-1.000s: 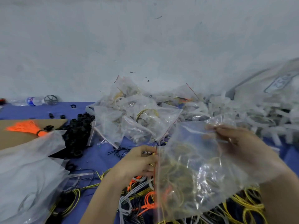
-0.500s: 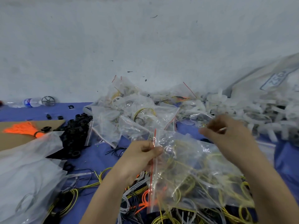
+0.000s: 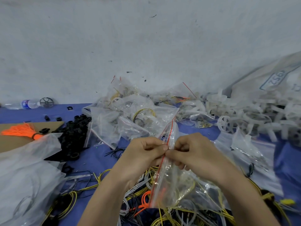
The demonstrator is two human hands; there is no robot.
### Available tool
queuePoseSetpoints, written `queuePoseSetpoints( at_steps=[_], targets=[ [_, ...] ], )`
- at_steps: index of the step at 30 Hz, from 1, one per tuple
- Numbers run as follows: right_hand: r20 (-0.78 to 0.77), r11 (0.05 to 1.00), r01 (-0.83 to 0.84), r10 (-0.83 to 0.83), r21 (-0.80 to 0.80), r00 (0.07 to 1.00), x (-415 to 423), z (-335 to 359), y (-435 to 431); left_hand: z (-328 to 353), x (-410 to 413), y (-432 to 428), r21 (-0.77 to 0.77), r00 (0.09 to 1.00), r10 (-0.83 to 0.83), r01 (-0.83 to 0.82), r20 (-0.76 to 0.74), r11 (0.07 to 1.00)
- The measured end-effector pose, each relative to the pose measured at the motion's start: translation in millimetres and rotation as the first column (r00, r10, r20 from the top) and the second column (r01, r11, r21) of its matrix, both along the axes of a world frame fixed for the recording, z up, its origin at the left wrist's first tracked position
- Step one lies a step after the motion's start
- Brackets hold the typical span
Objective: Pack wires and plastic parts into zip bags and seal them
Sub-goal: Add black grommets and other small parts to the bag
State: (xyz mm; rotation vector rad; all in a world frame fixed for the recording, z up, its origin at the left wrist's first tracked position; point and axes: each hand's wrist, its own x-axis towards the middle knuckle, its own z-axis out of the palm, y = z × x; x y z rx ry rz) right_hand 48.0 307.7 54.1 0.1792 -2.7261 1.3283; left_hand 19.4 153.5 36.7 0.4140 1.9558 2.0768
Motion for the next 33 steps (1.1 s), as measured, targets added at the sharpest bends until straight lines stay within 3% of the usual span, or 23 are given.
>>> queuePoseSetpoints(
  at_steps=[7, 12, 17, 23, 26, 27, 28, 29, 30, 31, 32, 33],
  targets=[
    [0.022, 0.998, -0.044, 0.045, -0.04, 0.999, -1.1, 1.9, 14.2, 10.4, -0.9, -16.7, -0.113, 0.988, 0.055, -0.071, -0.142, 0.991],
    [0.086, 0.997, -0.042, 0.048, -0.067, 0.995, -3.8, 2.8, 29.6, 19.7, -1.4, -31.8, -0.006, 0.987, 0.098, -0.1, -0.126, 0.995],
    [0.086, 0.995, -0.097, 0.1, -0.038, 0.991, -3.0, 1.9, 32.9, 19.8, -2.7, -34.5, 0.047, 0.968, 0.143, -0.137, -0.208, 0.99],
    [0.074, 0.998, -0.033, 0.029, 0.054, 0.997, -4.7, -0.7, 41.3, 19.5, -9.4, -47.0, 0.196, 0.941, 0.269, -0.23, -0.205, 0.953],
    [0.044, 0.975, 0.07, -0.081, 0.211, 0.996, -8.6, -5.3, 50.6, 22.3, -17.2, -63.8, 0.442, 0.925, 0.37, -0.294, -0.092, 0.847],
    [0.049, 0.972, 0.111, -0.123, 0.206, 0.991, -9.3, -6.4, 56.5, 24.0, -17.9, -74.2, 0.457, 0.907, 0.408, -0.321, -0.103, 0.829],
    [0.074, 0.979, 0.14, -0.152, 0.147, 0.986, -9.7, -6.8, 62.9, 23.5, -19.2, -87.5, 0.38, 0.881, 0.446, -0.362, -0.158, 0.851],
    [0.102, 0.985, 0.164, -0.169, 0.054, 0.98, -9.0, -6.2, 69.0, 19.9, -21.4, -100.7, 0.178, 0.858, 0.447, -0.413, -0.253, 0.893],
    [0.122, 0.981, 0.187, -0.18, -0.046, 0.976, -8.1, -5.1, 73.9, 13.9, -23.1, -112.0, -0.133, 0.864, 0.374, -0.437, -0.338, 0.889],
    [0.131, 0.97, 0.202, -0.184, -0.135, 0.974, -6.8, -3.5, 77.3, 6.6, -25.5, -120.7, -0.437, 0.907, 0.249, -0.386, -0.339, 0.813],
    [0.13, 0.959, 0.204, -0.181, -0.197, 0.975, -6.1, -2.2, 79.2, -2.7, -30.6, -125.3, -0.641, 0.958, 0.156, -0.278, -0.241, 0.715],
    [0.124, 0.953, 0.191, -0.165, -0.235, 0.978, -5.5, -1.5, 79.6, -14.2, -37.9, -128.2, -0.752, 0.983, 0.133, -0.183, -0.127, 0.633]
  ],
)
